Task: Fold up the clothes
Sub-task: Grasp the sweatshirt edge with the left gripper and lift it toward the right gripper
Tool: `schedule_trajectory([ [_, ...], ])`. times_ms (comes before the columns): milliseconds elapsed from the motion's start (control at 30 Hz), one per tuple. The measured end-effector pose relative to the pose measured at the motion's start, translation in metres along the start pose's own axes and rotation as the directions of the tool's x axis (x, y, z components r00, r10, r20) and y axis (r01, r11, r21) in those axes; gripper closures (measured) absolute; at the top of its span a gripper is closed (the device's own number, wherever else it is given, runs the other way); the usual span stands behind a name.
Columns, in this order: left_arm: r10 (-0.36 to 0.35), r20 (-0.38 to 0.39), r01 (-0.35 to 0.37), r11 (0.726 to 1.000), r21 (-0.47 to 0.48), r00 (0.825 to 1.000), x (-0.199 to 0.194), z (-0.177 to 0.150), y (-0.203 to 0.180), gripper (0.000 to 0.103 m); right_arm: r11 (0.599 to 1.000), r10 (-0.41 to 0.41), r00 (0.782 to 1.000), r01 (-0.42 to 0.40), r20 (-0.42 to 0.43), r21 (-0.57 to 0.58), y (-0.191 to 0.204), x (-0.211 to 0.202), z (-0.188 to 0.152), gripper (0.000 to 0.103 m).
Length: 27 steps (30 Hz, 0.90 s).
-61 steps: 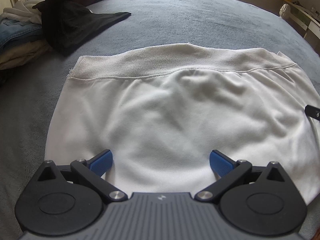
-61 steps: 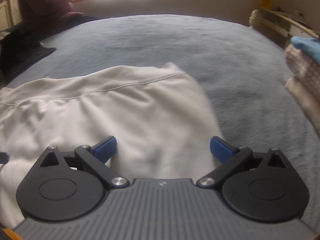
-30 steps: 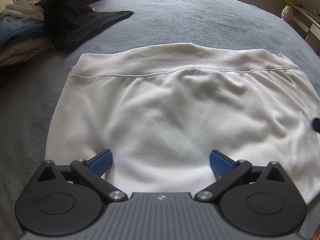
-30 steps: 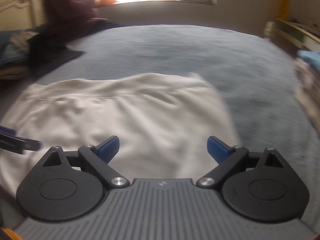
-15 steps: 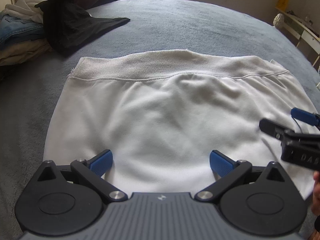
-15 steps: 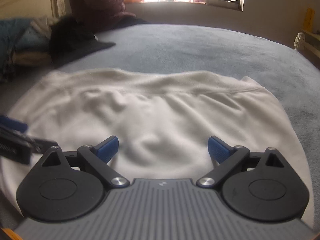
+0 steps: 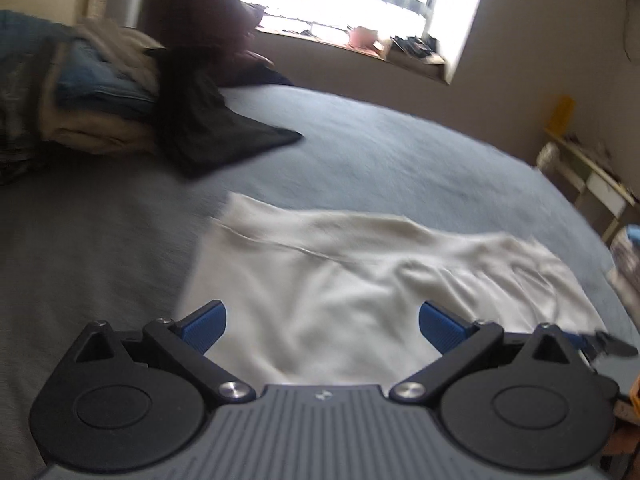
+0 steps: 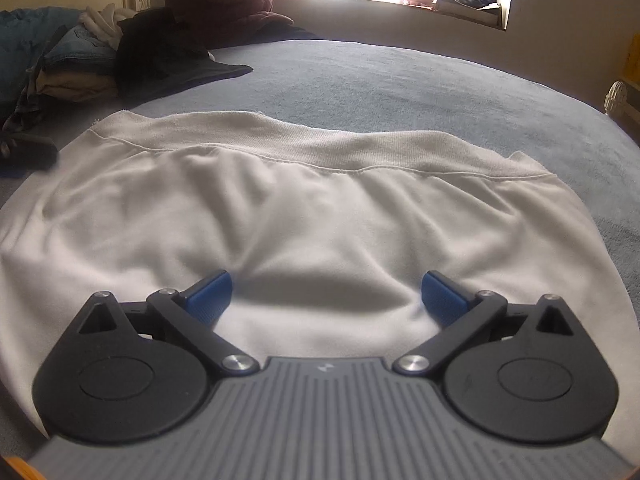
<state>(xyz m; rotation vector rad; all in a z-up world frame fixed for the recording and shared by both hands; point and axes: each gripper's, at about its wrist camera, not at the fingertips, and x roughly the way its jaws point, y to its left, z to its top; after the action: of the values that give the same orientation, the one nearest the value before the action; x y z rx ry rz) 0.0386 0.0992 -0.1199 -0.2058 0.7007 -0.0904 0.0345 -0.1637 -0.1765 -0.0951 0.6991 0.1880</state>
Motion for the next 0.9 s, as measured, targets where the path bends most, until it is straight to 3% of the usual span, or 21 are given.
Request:
schedule_trajectory([
  [200, 0.050, -0.018, -0.051, 0.995, -0.089, 0.999, 0.016, 0.009, 0.046, 0.006, 1.000, -0.001, 1.000, 0.002, -0.005, 0.005, 0.000, 0.002, 0.001, 0.001],
  [367, -0.005, -0.064, -0.004, 0.990, -0.142, 0.998, 0.040, 0.012, 0.072, 0.032, 1.000, -0.003, 1.000, 0.003, -0.010, 0.005, 0.001, 0.002, 0.001, 0.001],
  [500, -0.059, -0.058, 0.051, 0.988, -0.144, 0.997, 0.057, 0.013, 0.082, 0.039, 1.000, -0.003, 1.000, 0.003, -0.009, 0.005, 0.000, 0.003, 0.001, 0.001],
  [667, -0.111, -0.046, 0.100, 0.978, -0.184, 0.993, 0.062, 0.011, 0.094, 0.070, 1.000, -0.003, 1.000, 0.003, -0.009, 0.004, 0.000, 0.004, 0.001, 0.001],
  [800, -0.196, -0.094, 0.164, 0.949, -0.269, 0.976, 0.052, 0.002, 0.108, 0.070, 1.000, -0.001, 1.000, 0.001, -0.008, 0.004, 0.000, 0.004, 0.001, 0.001],
  [900, -0.216, -0.109, 0.177, 0.942, -0.285, 0.970, 0.046, -0.006, 0.108, 0.068, 1.000, -0.001, 1.000, 0.001, -0.005, 0.004, 0.000, 0.005, 0.000, 0.001],
])
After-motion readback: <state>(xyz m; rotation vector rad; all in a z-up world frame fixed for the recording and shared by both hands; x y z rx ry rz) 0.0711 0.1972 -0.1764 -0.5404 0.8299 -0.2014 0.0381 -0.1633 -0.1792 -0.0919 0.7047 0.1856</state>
